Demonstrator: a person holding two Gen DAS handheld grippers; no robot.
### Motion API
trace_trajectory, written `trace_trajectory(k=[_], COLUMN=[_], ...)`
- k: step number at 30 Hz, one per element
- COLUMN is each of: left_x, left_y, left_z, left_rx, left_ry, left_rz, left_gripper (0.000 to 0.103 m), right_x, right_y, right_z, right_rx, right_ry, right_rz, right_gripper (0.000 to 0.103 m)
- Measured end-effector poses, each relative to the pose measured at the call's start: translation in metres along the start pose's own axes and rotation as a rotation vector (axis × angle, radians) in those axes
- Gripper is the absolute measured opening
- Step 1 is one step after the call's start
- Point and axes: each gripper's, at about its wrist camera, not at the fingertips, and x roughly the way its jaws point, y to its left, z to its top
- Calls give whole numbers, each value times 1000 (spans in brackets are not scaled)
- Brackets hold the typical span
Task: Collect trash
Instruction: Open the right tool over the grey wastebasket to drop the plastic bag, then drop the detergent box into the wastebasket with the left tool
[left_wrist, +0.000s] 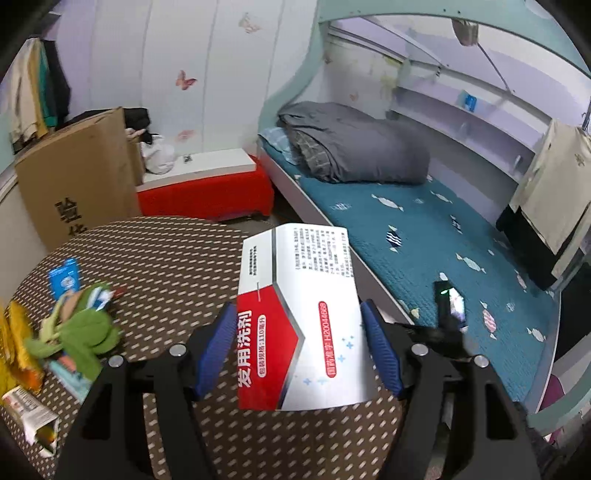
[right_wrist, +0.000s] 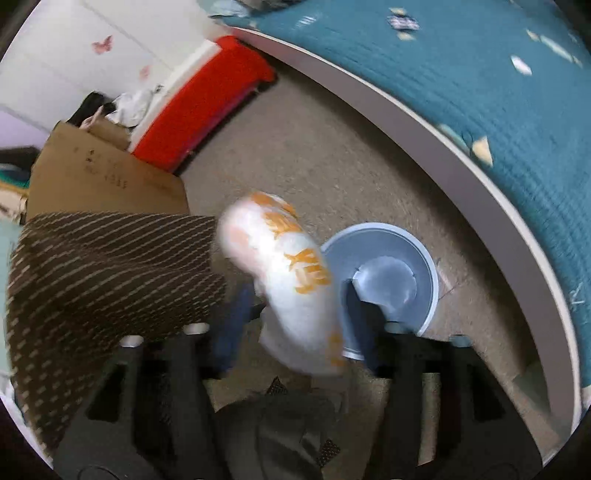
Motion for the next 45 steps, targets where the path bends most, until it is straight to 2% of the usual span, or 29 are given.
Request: trace_trajectory(k=[1,4,10,14,20,24,25,26,27,28,29,32,35,45], left_x=[6,31,72,115,180,210,213,218,224,231,235,234,218,131], left_y=[-6,-28,-74,-110,-144,-153,-153,-155,-157,-158,-157,-153,-153,-137], left_z=[3,10,14,12,-5,-13,-11,-8,-8,-9,-8,-5,-1,11], left_rx=[6,35,96,150,169,174,168,174,192,203,193,170,169,149], left_ry=[8,38,99,183,346,418,416,403,413,430,438,450,406,224], left_rz=[-8,-38,-107,-140,-143,-110,-108,-114,-86,-50,-50,-81,-87,-80], left_gripper=[67,67,67,67,68,68,69,79,92,93,93,93,93,93], right_x=[5,2,-57,-98,-135,-145,-146,-147,-148,-149,-149,-149,-151,-183], right_y=[-5,-23,-46,-58,-71,-74,-76,-76,-76,-76,-75,-72,-65,-7], right_z=[0,-5,-15,-17,-14,-14,-15,-16,-17,-19,-20,-23,-25,-37], right_rx=[15,83,134,152,160,161,163,163,164,163,160,158,144,47], right_ry=[8,-9,-139,-217,-276,-288,-289,-290,-291,-292,-291,-286,-291,-359], right_rz=[-2,3,62,80,100,93,95,96,96,97,97,96,98,34], right_gripper=[74,76,83,85,87,88,88,88,88,89,89,91,97,97])
